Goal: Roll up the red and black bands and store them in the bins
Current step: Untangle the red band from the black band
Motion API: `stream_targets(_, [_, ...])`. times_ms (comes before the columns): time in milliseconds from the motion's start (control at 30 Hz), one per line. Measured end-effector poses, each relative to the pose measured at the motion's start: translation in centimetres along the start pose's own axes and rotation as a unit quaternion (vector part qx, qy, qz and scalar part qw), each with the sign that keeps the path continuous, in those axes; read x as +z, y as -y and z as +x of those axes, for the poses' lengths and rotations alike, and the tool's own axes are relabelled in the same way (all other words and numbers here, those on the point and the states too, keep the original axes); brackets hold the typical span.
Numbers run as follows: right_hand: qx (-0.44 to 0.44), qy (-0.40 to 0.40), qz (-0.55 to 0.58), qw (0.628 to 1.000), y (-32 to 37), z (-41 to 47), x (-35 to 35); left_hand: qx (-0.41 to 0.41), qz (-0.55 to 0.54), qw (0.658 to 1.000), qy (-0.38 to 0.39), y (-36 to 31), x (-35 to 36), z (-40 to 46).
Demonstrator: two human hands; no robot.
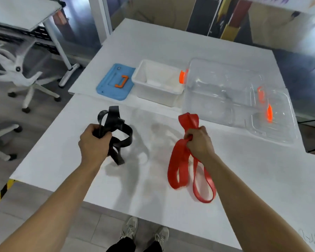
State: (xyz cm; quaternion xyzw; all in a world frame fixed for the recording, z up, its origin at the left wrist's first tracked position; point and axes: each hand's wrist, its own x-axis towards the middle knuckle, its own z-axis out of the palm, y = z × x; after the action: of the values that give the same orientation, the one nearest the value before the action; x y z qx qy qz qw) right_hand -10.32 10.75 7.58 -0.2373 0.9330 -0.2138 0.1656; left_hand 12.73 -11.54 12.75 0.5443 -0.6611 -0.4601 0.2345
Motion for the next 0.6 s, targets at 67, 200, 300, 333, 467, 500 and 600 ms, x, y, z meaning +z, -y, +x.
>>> stream_targets(67, [-0.033,-0.004,0.001,0.999,3.7,1.2,-0.1,0.009,-0.010,1.000,-0.014,-1.0,-1.0,0.4])
stream_targets(200, [-0.068,0.006,-0.002,0.998,10.0,3.0,-0.2,0.017,-0.033,0.999,-0.033,-2.0,-2.7,1.2])
stream_targets(300, [-0.081,0.043,-0.081,0.992,13.5,3.7,1.2,0.034,-0.027,0.998,-0.043,-2.4,-3.6,1.7])
stream_targets(333, [-0.080,0.069,-0.106,0.989,14.2,3.8,2.3,0.043,-0.022,0.998,-0.047,-2.5,-3.8,1.9])
stream_targets(467, [-0.069,0.169,-0.080,0.980,13.7,3.4,6.6,0.073,0.033,0.996,-0.026,-2.9,-3.9,2.4])
stream_targets(500, [-0.081,0.160,-0.064,0.982,13.0,3.1,7.2,0.079,0.044,0.996,-0.014,-2.9,-3.7,2.4])
stream_targets(600, [-0.103,0.119,0.045,0.987,11.3,1.8,6.8,0.091,0.075,0.993,0.013,-3.0,-2.9,2.1])
